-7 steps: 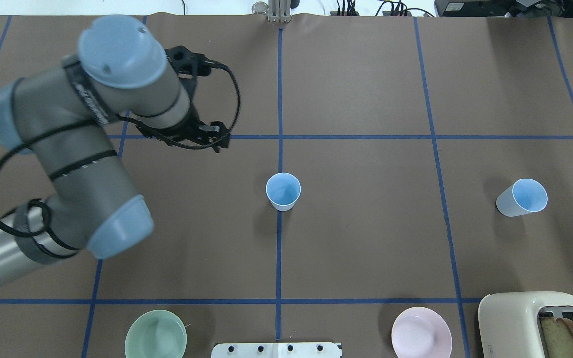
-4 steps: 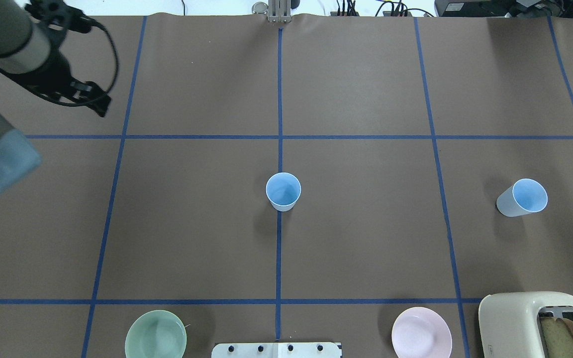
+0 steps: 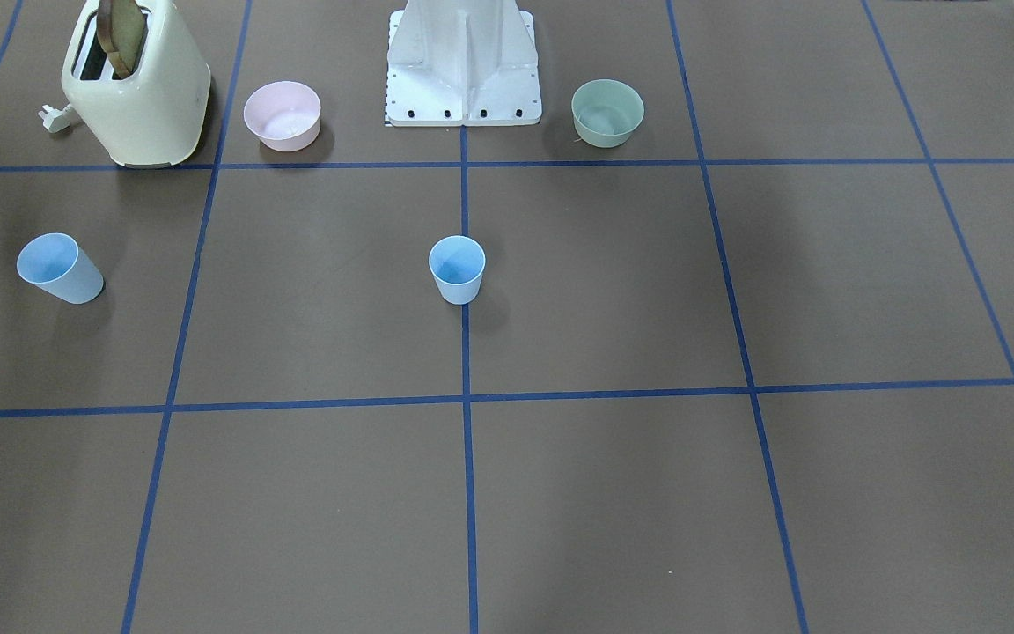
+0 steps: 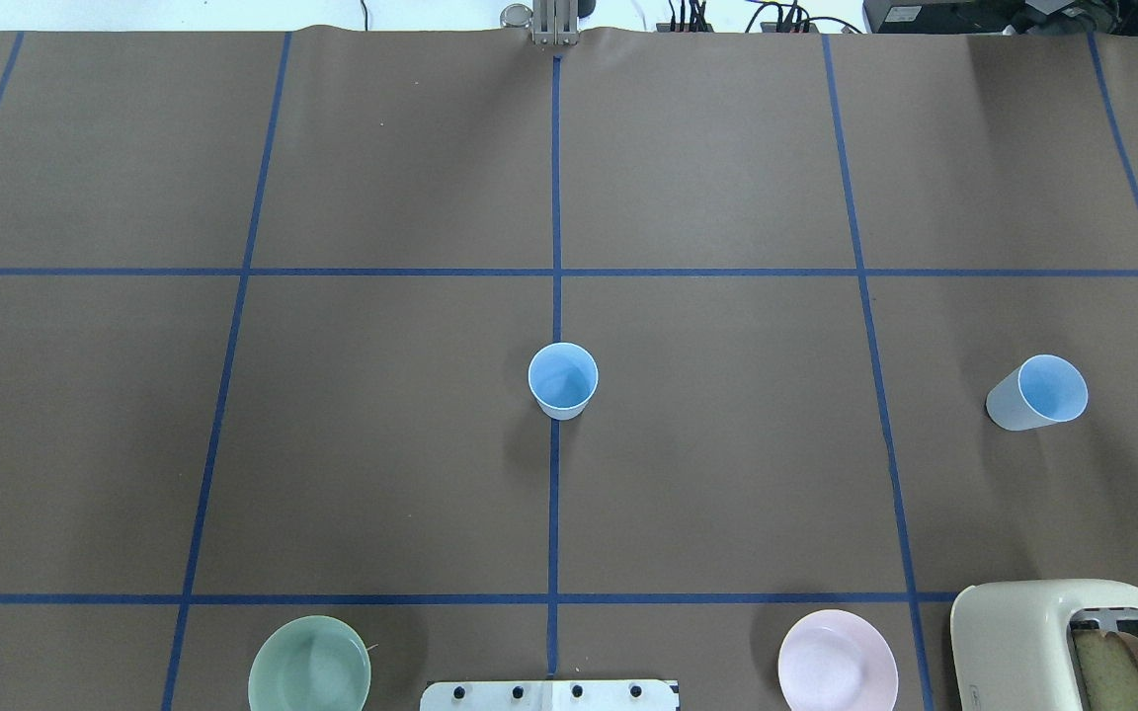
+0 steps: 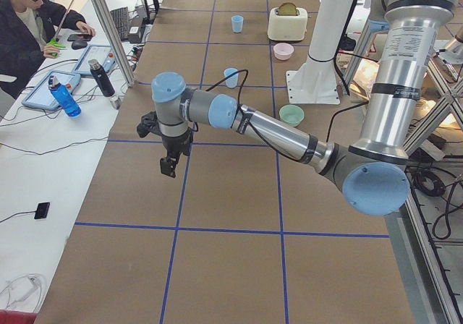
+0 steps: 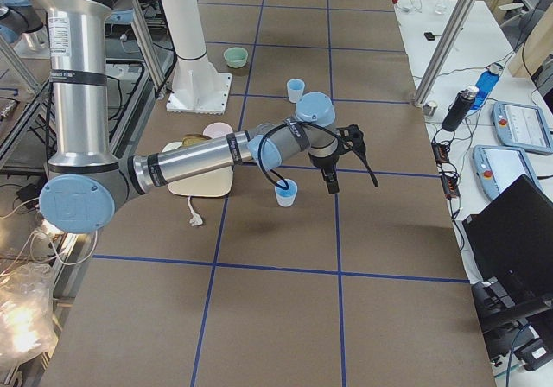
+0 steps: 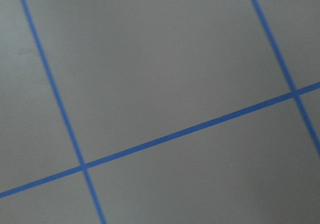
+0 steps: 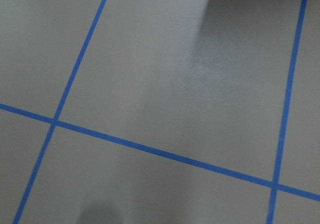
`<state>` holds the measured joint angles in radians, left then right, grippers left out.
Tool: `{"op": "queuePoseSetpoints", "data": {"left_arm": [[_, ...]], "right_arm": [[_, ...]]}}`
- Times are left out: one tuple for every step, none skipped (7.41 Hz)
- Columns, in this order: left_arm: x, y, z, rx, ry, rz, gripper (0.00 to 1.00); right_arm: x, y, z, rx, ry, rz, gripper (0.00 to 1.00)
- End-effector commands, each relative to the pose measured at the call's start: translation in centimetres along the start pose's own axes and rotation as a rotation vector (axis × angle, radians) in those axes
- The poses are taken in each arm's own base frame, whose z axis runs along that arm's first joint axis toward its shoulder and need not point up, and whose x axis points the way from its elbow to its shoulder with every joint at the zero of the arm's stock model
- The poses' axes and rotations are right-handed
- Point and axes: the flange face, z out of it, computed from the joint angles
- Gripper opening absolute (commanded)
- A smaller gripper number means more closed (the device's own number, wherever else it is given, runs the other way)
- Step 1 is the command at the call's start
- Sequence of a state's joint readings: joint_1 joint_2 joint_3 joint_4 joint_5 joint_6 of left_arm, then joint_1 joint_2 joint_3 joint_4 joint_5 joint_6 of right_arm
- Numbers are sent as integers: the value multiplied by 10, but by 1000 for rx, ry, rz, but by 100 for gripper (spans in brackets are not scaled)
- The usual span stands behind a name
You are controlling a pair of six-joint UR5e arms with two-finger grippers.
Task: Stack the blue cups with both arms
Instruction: 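Reach the right gripper down and grasp the other light blue cup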
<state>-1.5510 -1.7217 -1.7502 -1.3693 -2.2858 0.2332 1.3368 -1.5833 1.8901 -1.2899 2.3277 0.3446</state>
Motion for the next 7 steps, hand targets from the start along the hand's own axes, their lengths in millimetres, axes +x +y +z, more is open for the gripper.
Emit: {"op": "queuePoseSetpoints", "data": {"left_arm": [[-91,62,9,-25,5,-40,98],[-96,84,16,-27,18,-62,98],[-97,84,14,2,5,-41,98],[-97,85,16,0,6,-46,98],[-98,85,17,-1,7,-47,98],[-98,94,21,-8,11,-53,98],[-99,99,25,3,7,-46,98]], "right_arm": [[-31,8,26,-39,19,-27,100],[-41,18,45,-79,15,-51,100],[-44,40,70,-129,54,-78,100],[-42,56,89,-167,85,-92,100],[-40,63,98,-189,86,-95,100],[-48,71,115,-223,82,-109,100],[-50,76,131,-246,97,-126,100]]}}
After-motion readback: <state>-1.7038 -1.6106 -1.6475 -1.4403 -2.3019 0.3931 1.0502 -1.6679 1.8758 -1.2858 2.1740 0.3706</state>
